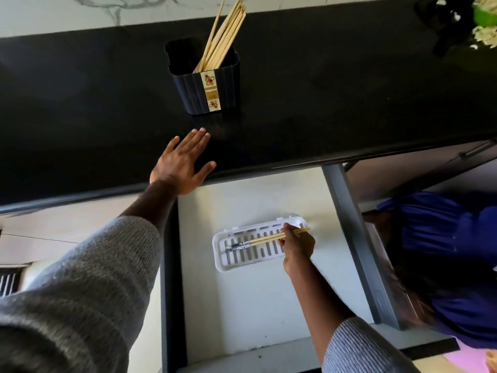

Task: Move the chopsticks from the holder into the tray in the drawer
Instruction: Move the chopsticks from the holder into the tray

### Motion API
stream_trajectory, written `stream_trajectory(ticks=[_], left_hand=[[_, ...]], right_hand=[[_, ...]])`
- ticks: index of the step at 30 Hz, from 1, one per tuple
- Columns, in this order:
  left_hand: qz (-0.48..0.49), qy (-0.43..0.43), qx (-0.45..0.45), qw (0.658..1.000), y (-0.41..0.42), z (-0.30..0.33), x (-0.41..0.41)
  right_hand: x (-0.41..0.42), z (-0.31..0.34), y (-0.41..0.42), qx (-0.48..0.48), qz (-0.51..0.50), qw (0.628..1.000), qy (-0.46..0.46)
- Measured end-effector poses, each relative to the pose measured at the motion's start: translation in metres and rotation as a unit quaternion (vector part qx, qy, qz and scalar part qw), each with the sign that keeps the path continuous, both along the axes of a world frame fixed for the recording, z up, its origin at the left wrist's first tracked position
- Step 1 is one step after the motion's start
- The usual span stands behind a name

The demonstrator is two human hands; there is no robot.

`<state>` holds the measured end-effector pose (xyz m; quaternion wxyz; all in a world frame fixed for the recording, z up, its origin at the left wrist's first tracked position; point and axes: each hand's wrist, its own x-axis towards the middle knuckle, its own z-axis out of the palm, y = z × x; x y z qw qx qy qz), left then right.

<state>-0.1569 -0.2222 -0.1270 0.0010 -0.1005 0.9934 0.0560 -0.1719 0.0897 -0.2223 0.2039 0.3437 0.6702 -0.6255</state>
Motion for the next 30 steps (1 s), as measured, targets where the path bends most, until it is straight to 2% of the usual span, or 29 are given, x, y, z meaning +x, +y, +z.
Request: stream_trajectory(ticks=[10, 27, 30], left_hand=[[0.003, 0.001, 0.010, 1.000, 0.000, 0.000, 0.001], [0.003, 0.004, 0.012, 1.000, 0.000, -0.002, 0.001], [0.003, 0.004, 0.010, 1.000, -0.001, -0.001, 0.001]], right_hand=[[-0.014, -0.012, -0.014, -0.030, -0.011, 0.995, -0.093], [-0.007, -0.010, -0.017, -0.115, -0.016, 0.985, -0.125], [-0.006, -0.011, -0.017, -0.093, -0.014, 0.988, -0.120]])
